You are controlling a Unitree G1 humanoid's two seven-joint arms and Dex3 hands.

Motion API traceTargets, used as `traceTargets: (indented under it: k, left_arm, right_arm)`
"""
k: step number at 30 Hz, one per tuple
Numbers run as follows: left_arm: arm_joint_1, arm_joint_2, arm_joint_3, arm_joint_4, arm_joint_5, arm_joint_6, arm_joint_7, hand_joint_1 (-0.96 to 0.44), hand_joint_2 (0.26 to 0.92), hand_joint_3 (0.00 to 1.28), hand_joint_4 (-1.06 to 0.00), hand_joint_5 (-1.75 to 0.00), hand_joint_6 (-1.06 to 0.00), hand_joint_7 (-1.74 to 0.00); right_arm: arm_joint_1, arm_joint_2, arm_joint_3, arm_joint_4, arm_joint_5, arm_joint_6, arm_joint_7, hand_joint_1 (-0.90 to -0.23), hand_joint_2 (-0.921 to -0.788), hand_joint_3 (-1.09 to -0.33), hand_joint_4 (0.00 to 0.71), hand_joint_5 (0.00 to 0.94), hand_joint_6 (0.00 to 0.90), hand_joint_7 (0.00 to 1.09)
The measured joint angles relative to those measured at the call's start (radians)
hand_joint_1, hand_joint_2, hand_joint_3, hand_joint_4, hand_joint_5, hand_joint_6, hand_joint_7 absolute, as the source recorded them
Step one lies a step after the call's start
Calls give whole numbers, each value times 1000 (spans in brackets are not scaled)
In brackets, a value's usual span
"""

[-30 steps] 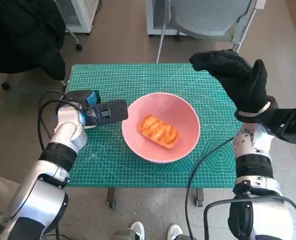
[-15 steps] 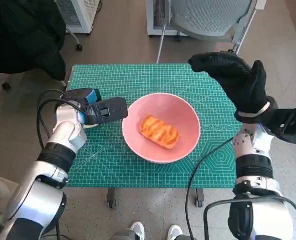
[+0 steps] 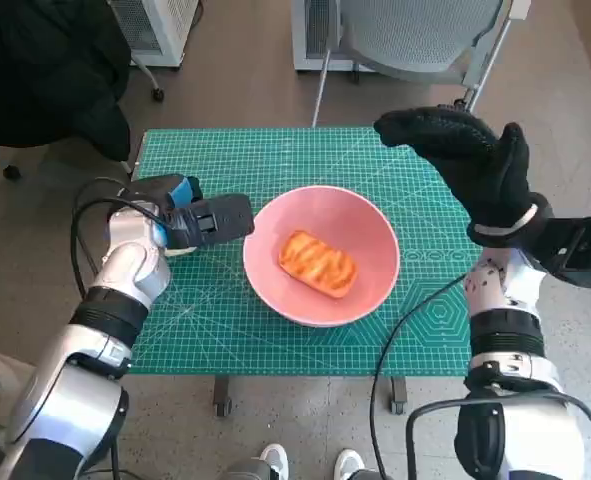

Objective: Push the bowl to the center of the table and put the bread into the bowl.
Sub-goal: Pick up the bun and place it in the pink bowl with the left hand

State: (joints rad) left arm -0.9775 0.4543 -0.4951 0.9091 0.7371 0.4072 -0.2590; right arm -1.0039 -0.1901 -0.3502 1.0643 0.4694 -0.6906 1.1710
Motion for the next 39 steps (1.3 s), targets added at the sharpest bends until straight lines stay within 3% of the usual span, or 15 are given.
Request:
traceTargets:
  k: [7, 14, 24, 33, 34, 36, 37, 39]
  left_arm:
    - [5, 13, 4, -47, 0, 18, -26, 2, 874, 202, -558, -1461, -677, -974]
    - [34, 43, 10, -201, 4, 78, -97, 2, 870, 201, -581, -1435, -675, -981]
    - [99, 119, 40, -573, 46, 190, -235, 2, 913, 109, -566, -1379, -696, -1013]
    - [191, 171, 128, -906, 54, 189, -246, 6, 887, 122, -618, -1421, -768, -834]
    - [205, 175, 143, -948, 53, 181, -245, 5, 885, 127, -621, -1382, -744, -903]
    - [227, 179, 165, -1017, 52, 164, -243, 4, 739, 411, -619, -1347, -674, -1132]
    - [237, 180, 176, -1049, 51, 153, -241, 4, 697, 491, -619, -1340, -658, -1190]
    - [247, 179, 193, -1109, 51, 127, -235, 6, 673, 517, -623, -1412, -719, -1041]
  right_arm:
    - [0, 0, 0, 0, 0, 0, 0, -710, -921, -799, 198, 2, 267, 3]
    - [0, 1, 0, 0, 0, 1, 0, -710, -921, -799, 200, 3, 267, 3]
    - [0, 2, 0, 0, -1, 0, -1, -714, -921, -798, 202, 2, 267, 3]
    - [-1, 2, 0, 1, -1, 0, -4, -712, -921, -795, 207, 4, 269, 4]
    - [-1, 2, 0, 1, -1, 0, -5, -712, -921, -795, 207, 4, 269, 4]
    - [-1, 2, 0, 2, -1, 0, -7, -713, -921, -794, 209, 4, 268, 3]
    - [-1, 2, 0, 2, -1, 0, -8, -713, -921, -794, 209, 4, 268, 3]
    - [-1, 2, 0, 4, -1, 1, -9, -713, -921, -794, 210, 4, 267, 2]
